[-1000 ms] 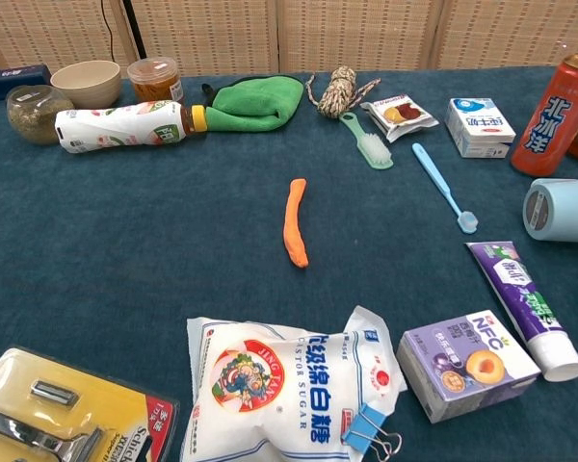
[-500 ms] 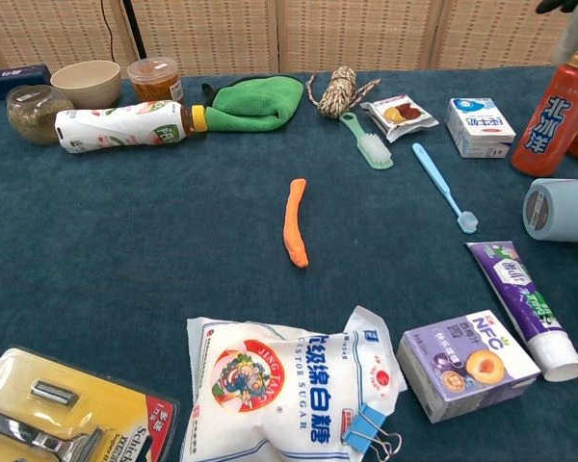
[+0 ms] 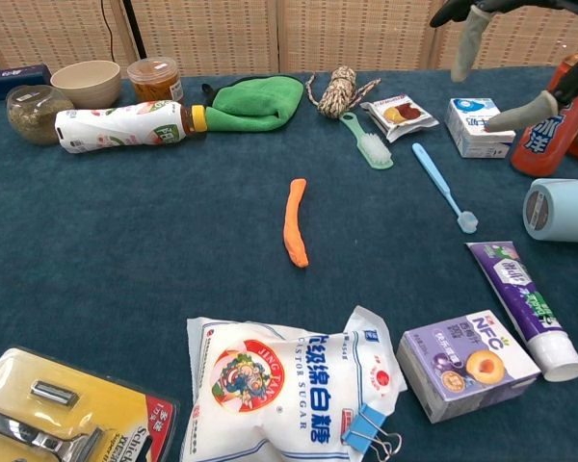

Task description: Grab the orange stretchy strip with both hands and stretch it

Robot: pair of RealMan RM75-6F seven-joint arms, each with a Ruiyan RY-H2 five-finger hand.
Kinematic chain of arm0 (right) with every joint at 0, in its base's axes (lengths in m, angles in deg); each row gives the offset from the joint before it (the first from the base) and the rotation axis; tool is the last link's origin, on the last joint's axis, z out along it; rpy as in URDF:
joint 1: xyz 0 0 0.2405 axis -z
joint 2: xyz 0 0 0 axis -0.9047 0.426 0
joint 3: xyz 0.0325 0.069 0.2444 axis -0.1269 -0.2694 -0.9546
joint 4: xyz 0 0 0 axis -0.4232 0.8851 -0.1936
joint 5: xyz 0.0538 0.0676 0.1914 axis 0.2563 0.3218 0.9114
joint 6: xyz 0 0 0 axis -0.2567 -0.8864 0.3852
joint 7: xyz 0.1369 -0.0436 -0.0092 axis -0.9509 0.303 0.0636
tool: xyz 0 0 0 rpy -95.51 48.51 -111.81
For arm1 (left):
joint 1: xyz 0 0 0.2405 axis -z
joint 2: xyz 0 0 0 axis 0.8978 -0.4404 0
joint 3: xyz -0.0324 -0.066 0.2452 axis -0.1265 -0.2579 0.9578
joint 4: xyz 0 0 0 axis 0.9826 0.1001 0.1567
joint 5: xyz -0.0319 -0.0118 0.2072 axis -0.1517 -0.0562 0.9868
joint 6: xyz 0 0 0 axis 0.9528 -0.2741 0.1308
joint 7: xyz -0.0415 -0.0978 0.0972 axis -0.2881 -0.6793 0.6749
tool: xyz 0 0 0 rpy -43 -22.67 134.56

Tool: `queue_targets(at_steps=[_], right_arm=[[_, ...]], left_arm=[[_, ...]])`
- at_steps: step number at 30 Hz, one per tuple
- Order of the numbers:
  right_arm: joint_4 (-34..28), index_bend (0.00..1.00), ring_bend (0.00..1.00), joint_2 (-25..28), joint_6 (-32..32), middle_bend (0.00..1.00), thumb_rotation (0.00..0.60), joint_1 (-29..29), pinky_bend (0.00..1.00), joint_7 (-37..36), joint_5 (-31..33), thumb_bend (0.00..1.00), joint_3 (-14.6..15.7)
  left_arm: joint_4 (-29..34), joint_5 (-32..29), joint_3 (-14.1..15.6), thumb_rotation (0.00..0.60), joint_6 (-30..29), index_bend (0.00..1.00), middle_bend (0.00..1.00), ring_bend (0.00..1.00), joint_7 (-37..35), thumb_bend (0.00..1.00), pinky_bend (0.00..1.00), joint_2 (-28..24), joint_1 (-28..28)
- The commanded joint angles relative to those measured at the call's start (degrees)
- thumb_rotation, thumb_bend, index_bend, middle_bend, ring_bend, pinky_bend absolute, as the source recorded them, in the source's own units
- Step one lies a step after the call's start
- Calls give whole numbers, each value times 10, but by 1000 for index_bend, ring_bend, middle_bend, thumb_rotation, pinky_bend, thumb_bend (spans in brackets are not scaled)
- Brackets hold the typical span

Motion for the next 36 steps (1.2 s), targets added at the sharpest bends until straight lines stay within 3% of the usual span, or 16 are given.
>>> queue_targets(at_steps=[1, 19, 36], right_arm=[[9, 447, 123, -13, 13, 162, 600, -17, 32, 10, -4, 127, 3], [15, 440, 113, -42, 129, 140, 600, -113, 9, 112, -12, 127, 35], [46, 462, 111, -107, 161, 142, 600, -170, 9, 163, 19, 127, 24]], left_arm=[[0, -1, 0, 600, 1, 197, 91, 121, 0, 311, 36, 1, 1], [-23, -10, 1, 600, 7, 197, 91, 121, -20, 311, 35, 6, 2], [-54, -18, 6, 600, 2, 197, 91, 121, -58, 312, 35, 6, -9]])
